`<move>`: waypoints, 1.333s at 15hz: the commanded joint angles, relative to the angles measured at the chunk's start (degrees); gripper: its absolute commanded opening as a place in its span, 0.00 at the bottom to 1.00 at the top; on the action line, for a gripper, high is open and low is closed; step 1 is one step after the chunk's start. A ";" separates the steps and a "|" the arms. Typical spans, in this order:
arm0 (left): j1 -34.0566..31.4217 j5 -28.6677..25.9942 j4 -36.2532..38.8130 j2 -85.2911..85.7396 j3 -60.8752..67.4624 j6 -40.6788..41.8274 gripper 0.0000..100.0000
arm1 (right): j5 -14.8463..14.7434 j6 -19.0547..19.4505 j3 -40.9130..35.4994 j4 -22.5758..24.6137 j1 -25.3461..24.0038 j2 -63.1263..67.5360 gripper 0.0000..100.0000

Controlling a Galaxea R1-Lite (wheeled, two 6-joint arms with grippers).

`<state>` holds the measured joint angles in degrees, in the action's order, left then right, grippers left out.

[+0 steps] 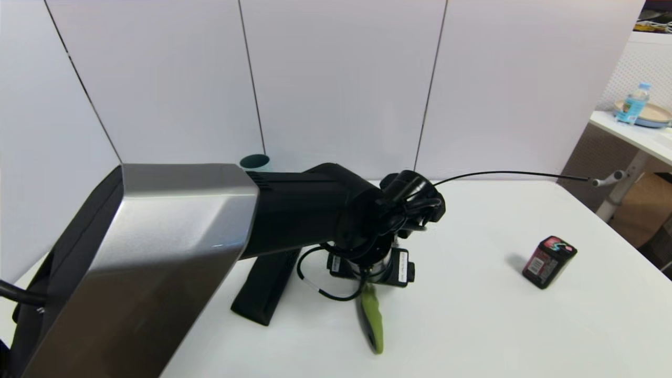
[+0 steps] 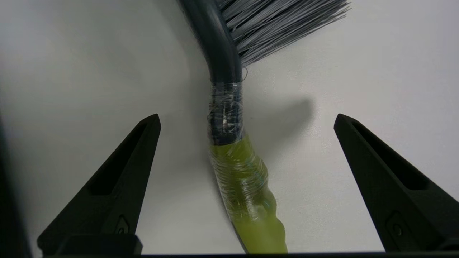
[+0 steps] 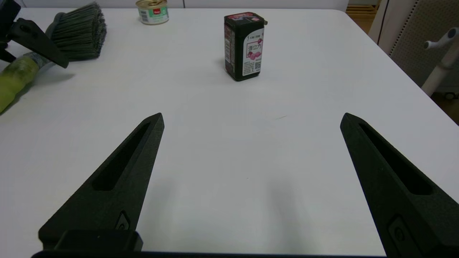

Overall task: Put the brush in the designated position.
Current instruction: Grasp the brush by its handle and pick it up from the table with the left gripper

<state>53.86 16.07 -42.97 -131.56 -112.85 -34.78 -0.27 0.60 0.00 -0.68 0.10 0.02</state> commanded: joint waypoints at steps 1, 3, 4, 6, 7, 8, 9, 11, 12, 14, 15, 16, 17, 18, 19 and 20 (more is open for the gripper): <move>-0.33 6.08 -0.27 -0.80 0.00 -1.69 1.00 | 0.00 0.02 0.00 -0.02 -0.01 -0.02 1.00; -0.33 7.14 -0.09 -0.89 0.00 -4.95 1.00 | 0.00 0.02 0.00 -0.02 -0.01 -0.02 1.00; -0.33 7.14 -0.18 -0.89 0.00 -6.70 1.00 | 0.00 0.02 -0.09 -0.02 -0.01 -0.02 1.00; -0.33 7.22 -0.01 -0.89 -0.18 -8.64 1.00 | 0.00 0.02 -0.09 -0.02 -0.01 -0.02 1.00; -0.33 7.40 -0.01 -0.89 -0.18 -8.73 1.00 | 0.00 0.02 -0.09 -0.02 -0.01 -0.02 1.00; -0.33 7.49 0.08 -0.89 -0.18 -8.99 1.00 | 0.00 0.02 0.00 -0.02 -0.01 -0.02 1.00; -0.33 7.49 0.08 -0.89 -0.27 -9.78 1.00 | 0.00 0.02 0.00 -0.02 -0.01 -0.02 1.00; -0.33 7.58 0.17 -0.80 -0.27 -11.19 1.00 | 0.00 0.02 0.00 -0.02 -0.01 -0.02 1.00; -0.33 7.49 0.17 -0.80 -0.27 -11.36 1.00 | 0.00 0.02 0.00 -0.02 -0.01 -0.02 1.00; -0.33 7.22 0.17 -0.80 -0.18 -11.45 1.00 | 0.00 0.02 -0.09 -0.02 -0.01 -0.02 1.00; -0.33 7.05 0.17 -0.89 -0.18 -11.27 1.00 | 0.00 0.02 0.00 -0.02 -0.01 -0.02 1.00; -0.24 6.70 0.08 -0.98 -0.18 -11.19 1.00 | 0.00 0.02 -0.09 -0.02 -0.01 -0.02 1.00; -0.33 6.43 0.08 -1.07 -0.18 -10.92 1.00 | 0.00 0.02 -0.09 -0.02 -0.01 -0.02 1.00; -0.33 6.17 0.08 -0.98 -0.18 -10.57 1.00 | 0.00 0.02 0.00 -0.02 -0.01 -0.02 1.00; -0.33 6.08 0.17 -1.07 -0.18 -10.04 1.00 | 0.00 0.02 0.00 -0.02 -0.01 -0.02 1.00; -0.33 5.99 0.17 -1.24 -0.18 -9.69 1.00 | 0.00 0.02 0.00 -0.02 -0.01 -0.02 1.00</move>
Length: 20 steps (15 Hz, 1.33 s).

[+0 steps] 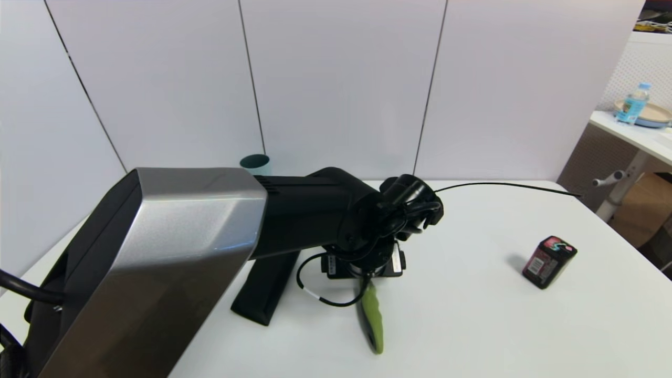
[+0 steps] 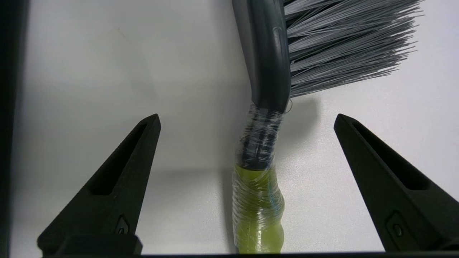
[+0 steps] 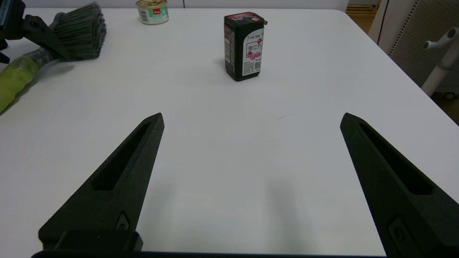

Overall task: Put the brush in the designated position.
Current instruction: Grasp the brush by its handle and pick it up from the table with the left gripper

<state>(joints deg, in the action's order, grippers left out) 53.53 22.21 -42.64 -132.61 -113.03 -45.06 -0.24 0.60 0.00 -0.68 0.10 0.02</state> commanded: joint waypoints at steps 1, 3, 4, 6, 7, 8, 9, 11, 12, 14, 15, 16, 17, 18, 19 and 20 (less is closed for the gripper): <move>0.08 -0.50 -0.16 -0.28 0.00 0.67 1.00 | -0.02 0.02 -0.09 -0.02 -0.01 -0.02 1.00; 0.08 -1.64 -0.25 -0.55 0.00 0.85 1.00 | -0.02 0.02 -0.09 -0.02 -0.01 -0.02 1.00; 0.08 -1.82 -0.25 -0.63 0.00 0.85 1.00 | -0.02 0.02 -0.09 -0.02 -0.01 -0.02 1.00; 0.08 -2.00 -0.25 -0.90 0.00 0.85 1.00 | -0.02 0.02 0.00 -0.02 -0.01 -0.02 1.00; 0.08 -2.00 -0.25 -0.90 0.00 0.85 1.00 | -0.02 0.02 -0.09 -0.02 -0.01 -0.02 1.00; 0.08 -1.91 -0.34 -0.90 0.00 0.94 1.00 | -0.02 0.02 0.00 -0.02 -0.01 -0.02 1.00; 0.08 -1.91 -0.25 -0.98 0.00 0.85 1.00 | -0.02 0.02 0.00 -0.02 -0.01 -0.02 1.00; 0.00 -2.26 -0.16 -0.98 0.00 1.73 0.00 | -0.02 0.02 -0.09 -0.02 -0.01 -0.02 1.00; 0.00 -2.44 -0.16 -0.98 0.00 2.25 0.00 | -0.02 0.02 0.00 -0.02 -0.01 -0.02 1.00; 0.00 -2.35 -0.16 -0.98 0.00 2.34 0.00 | -0.02 0.02 0.00 -0.02 -0.01 -0.02 1.00; 0.00 -2.35 -0.16 -0.98 0.00 2.34 0.00 | -0.02 0.02 0.00 -0.02 -0.01 -0.02 1.00; 0.00 -2.35 -0.16 -0.90 0.00 2.34 0.00 | -0.02 0.02 -0.09 -0.02 -0.01 -0.02 1.00; 0.00 -2.35 -0.16 -0.72 0.00 2.43 0.00 | -0.02 0.02 -0.09 -0.02 -0.01 -0.02 1.00; 0.00 -2.35 -0.25 -0.55 0.00 2.78 0.00 | -0.02 0.02 0.00 -0.02 -0.01 -0.02 1.00; 0.00 -2.44 -0.25 -0.37 0.00 3.13 0.00 | -0.02 0.02 -0.09 -0.02 -0.01 -0.02 1.00; 0.00 -2.35 -0.25 -0.02 0.00 3.48 0.00 | -0.02 0.02 -0.09 -0.02 -0.01 -0.02 1.00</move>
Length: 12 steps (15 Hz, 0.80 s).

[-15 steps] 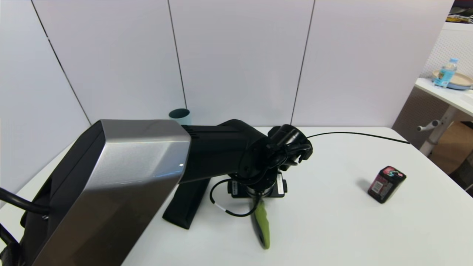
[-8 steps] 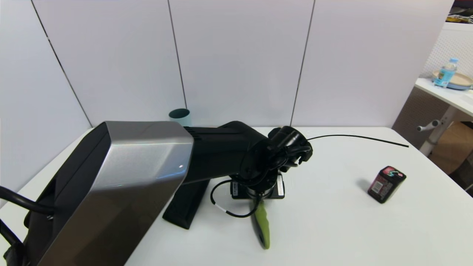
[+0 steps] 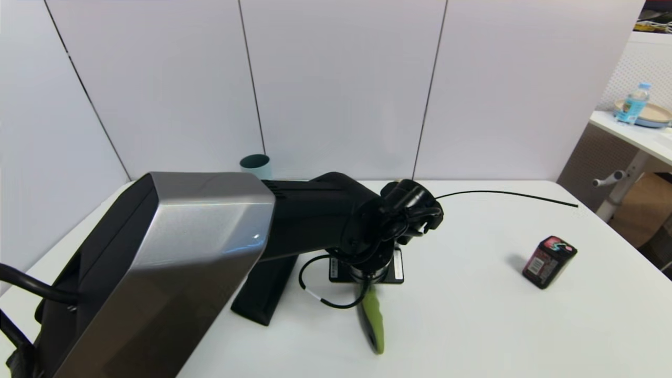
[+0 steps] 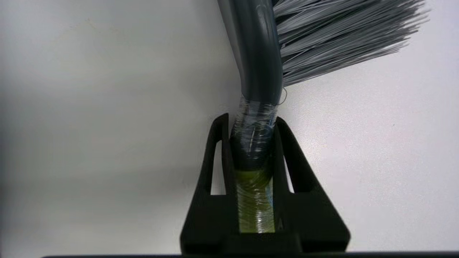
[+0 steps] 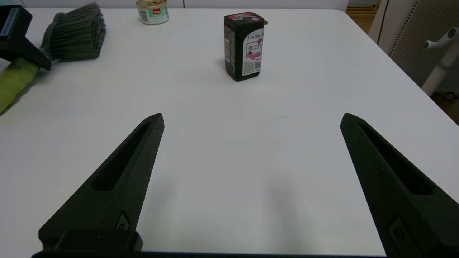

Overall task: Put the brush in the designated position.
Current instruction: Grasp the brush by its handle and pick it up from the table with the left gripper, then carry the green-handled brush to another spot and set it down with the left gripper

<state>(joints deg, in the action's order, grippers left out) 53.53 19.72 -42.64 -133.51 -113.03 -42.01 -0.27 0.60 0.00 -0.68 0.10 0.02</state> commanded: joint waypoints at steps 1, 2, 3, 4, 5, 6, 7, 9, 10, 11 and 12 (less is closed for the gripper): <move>-0.18 0.05 -0.16 1.32 0.00 1.23 0.00 | 0.00 0.02 0.00 -0.02 -0.01 -0.02 1.00; -0.71 0.23 -0.16 1.85 0.00 2.37 0.00 | 0.00 0.02 0.00 -0.02 -0.01 -0.02 1.00; -0.79 0.23 -0.16 2.55 0.00 2.90 0.00 | 0.00 0.02 -0.09 -0.02 -0.01 -0.02 1.00; -0.79 0.14 -0.25 3.43 0.00 3.25 0.00 | 0.00 0.02 0.00 -0.02 -0.01 -0.02 1.00; -0.88 0.14 -0.51 4.66 0.00 3.78 0.00 | 0.00 0.02 0.00 -0.02 -0.01 -0.02 1.00; -1.06 0.23 -0.78 6.07 0.00 4.04 0.00 | 0.00 0.02 -0.09 -0.02 -0.01 -0.02 1.00; -1.15 0.14 -1.39 8.09 0.00 4.04 0.00 | 0.00 0.02 -0.09 -0.02 -0.01 -0.02 1.00; -1.59 0.31 -3.85 11.87 0.00 4.04 0.00 | 0.00 0.02 -0.09 -0.02 -0.01 -0.02 1.00; -1.67 0.31 -5.17 14.16 0.00 4.13 0.00 | 0.00 0.02 -0.09 -0.02 -0.01 -0.02 1.00; -1.76 0.40 -7.10 17.32 0.00 4.22 0.00 | 0.00 0.02 -0.09 -0.02 -0.01 -0.02 1.00; -2.29 0.58 -8.07 19.43 0.00 4.66 0.00 | 0.00 0.02 -0.09 -0.02 -0.01 -0.02 1.00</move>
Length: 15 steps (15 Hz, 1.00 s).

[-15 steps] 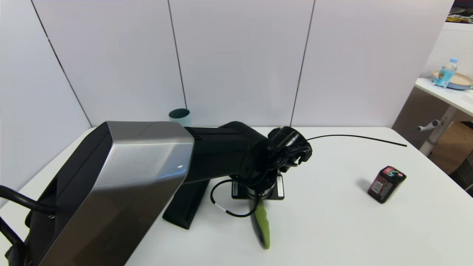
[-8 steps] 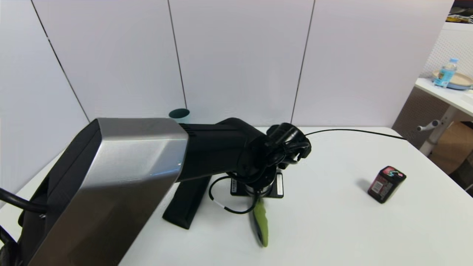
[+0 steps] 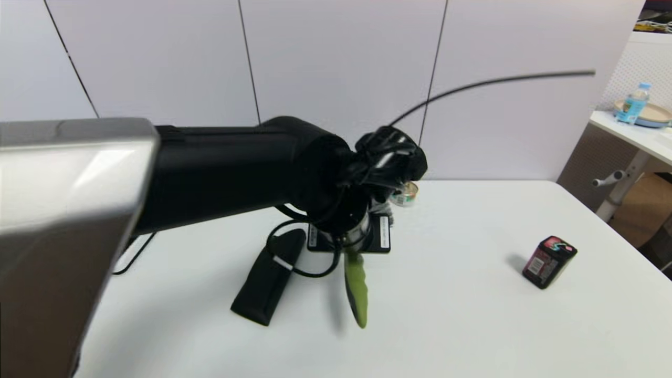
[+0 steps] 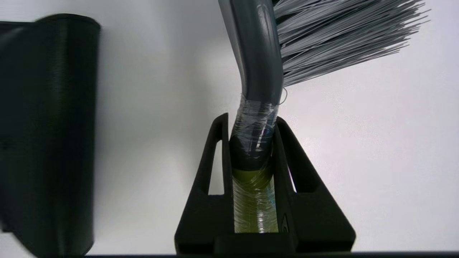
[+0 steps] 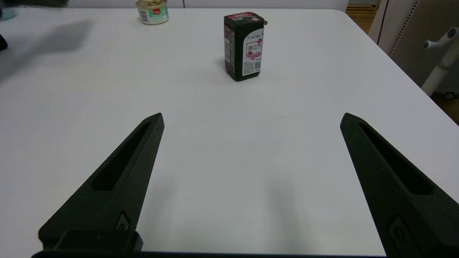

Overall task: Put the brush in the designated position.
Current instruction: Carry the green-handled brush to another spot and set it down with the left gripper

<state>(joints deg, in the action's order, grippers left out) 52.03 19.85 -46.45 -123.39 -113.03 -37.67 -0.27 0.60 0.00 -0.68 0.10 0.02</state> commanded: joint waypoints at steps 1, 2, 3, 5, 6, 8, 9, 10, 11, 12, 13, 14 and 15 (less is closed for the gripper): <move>-1.40 0.63 -5.41 11.95 0.00 1.19 0.00 | 0.00 0.02 0.00 -0.02 -0.01 -0.02 1.00; -2.46 0.90 -7.69 14.58 0.00 2.60 0.00 | 0.00 0.02 0.00 -0.02 -0.01 -0.02 1.00; -3.87 1.16 -9.54 16.43 0.00 3.30 0.00 | 0.00 0.02 -0.09 -0.02 -0.01 -0.02 1.00; -7.91 6.17 -13.32 19.51 0.00 3.48 0.00 | 0.00 0.02 0.00 -0.02 -0.01 -0.02 1.00; -10.55 9.16 -14.73 20.65 0.00 3.83 0.00 | 0.00 0.02 -0.09 -0.02 -0.01 -0.02 1.00; -19.33 13.38 -17.27 23.55 0.09 11.74 0.00 | 0.00 0.02 -0.09 -0.02 -0.01 -0.02 1.00; -25.49 13.46 -17.10 25.13 0.00 20.35 0.00 | 0.00 0.02 0.00 -0.02 -0.01 -0.02 1.00; -31.64 13.20 -15.69 26.45 0.00 30.02 0.00 | 0.00 0.02 -0.09 -0.02 -0.01 -0.02 1.00; -37.18 12.06 -12.88 27.33 0.09 38.55 0.00 | 0.00 0.02 0.00 -0.02 -0.01 -0.02 1.00; -42.10 8.45 -10.07 27.77 0.53 45.49 0.00 | 0.00 0.02 -0.09 -0.02 -0.01 -0.02 1.00; -47.72 0.28 -8.05 27.77 0.53 51.38 0.00 | 0.00 0.02 -0.09 -0.02 -0.01 -0.02 1.00; -51.59 -7.19 -7.87 27.59 0.71 54.63 0.00 | 0.00 0.02 -0.09 -0.02 -0.01 -0.02 1.00; -54.67 -13.61 -7.87 27.07 2.11 57.18 0.00 | 0.00 0.02 -0.09 -0.02 -0.01 -0.02 1.00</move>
<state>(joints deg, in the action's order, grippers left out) 8.46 24.14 -56.47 -97.44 -112.63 3.38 -0.24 0.57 0.00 -0.68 0.10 0.02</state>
